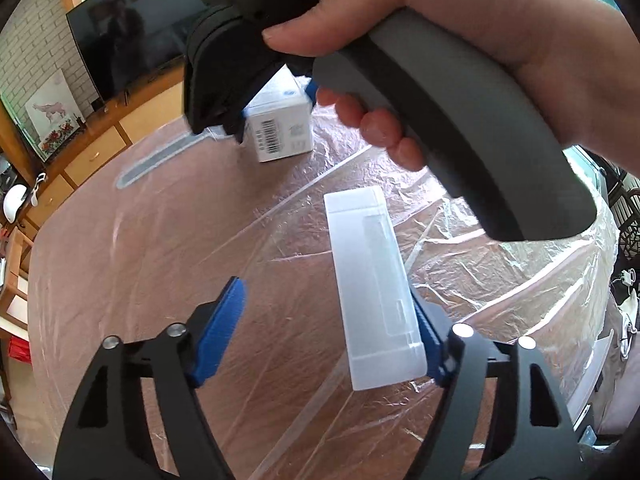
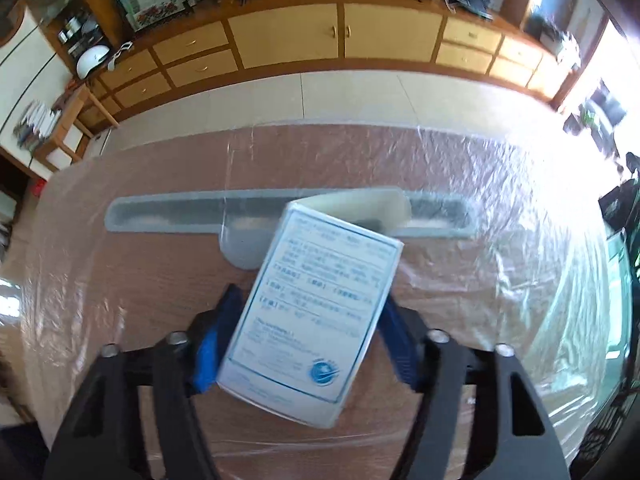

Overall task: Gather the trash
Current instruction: 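Grasp the white plastic box with the left tool while the right tool grasps the white medicine box, then carry the plastic box and medicine box over the black bin with both tools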

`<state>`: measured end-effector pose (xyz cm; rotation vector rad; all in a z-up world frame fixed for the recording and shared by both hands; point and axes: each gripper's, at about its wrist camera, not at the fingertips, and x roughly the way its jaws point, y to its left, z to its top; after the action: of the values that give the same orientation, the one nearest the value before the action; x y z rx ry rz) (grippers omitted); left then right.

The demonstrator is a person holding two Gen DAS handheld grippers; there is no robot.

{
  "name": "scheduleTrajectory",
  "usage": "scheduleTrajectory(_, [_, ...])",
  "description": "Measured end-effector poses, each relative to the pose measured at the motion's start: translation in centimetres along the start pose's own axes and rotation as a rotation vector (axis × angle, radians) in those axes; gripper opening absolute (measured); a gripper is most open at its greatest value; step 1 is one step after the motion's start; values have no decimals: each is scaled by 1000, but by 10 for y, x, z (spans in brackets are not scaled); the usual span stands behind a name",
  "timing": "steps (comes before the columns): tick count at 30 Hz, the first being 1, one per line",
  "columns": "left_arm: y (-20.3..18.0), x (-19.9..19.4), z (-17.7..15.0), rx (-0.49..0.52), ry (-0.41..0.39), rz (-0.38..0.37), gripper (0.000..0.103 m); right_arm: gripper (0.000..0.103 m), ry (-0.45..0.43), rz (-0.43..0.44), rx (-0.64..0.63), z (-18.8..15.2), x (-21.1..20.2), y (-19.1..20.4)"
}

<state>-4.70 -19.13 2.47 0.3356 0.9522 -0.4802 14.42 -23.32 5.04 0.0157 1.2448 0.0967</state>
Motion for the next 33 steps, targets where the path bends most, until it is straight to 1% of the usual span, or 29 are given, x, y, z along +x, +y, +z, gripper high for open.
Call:
scheduleTrajectory(1, [1, 1, 0, -2, 5, -13, 64, 53, -9, 1, -6, -1, -2, -1])
scheduleTrajectory(3, [1, 4, 1, -3, 19, -24, 41, 46, -22, 3, -15, -6, -5, -4])
scheduleTrajectory(5, [0, 3, 1, -1, 16, -6, 30, 45, -37, 11, -18, -10, -10, -9])
scheduleTrajectory(6, [1, 2, 1, -4, 11, -10, 28, 45, -51, 25, -13, -12, -14, -13])
scheduleTrajectory(10, [4, -5, 0, -17, -11, -20, 28, 45, -112, 72, 4, -22, -33, -29])
scheduleTrajectory(13, [11, -10, -3, -50, -22, -34, 28, 45, -150, 100, 12, -29, -48, -40])
scheduleTrajectory(17, [18, -15, -5, -81, -23, -34, 28, 45, -180, 146, 37, -44, -67, -55])
scheduleTrajectory(20, [19, -19, -7, -77, -22, -18, 28, 45, -189, 182, 55, -56, -78, -62])
scheduleTrajectory(22, [15, -24, -12, -83, -24, -6, 28, 45, -195, 202, 52, -70, -87, -65])
scheduleTrajectory(24, [20, -27, -13, -102, -23, -1, 28, 45, -202, 215, 43, -85, -96, -68])
scheduleTrajectory(29, [32, -36, -20, -153, -31, -3, 28, 45, -206, 260, 19, -124, -117, -71])
scheduleTrajectory(33, [32, -49, -29, -168, -39, -1, 28, 45, -198, 285, -3, -154, -131, -70])
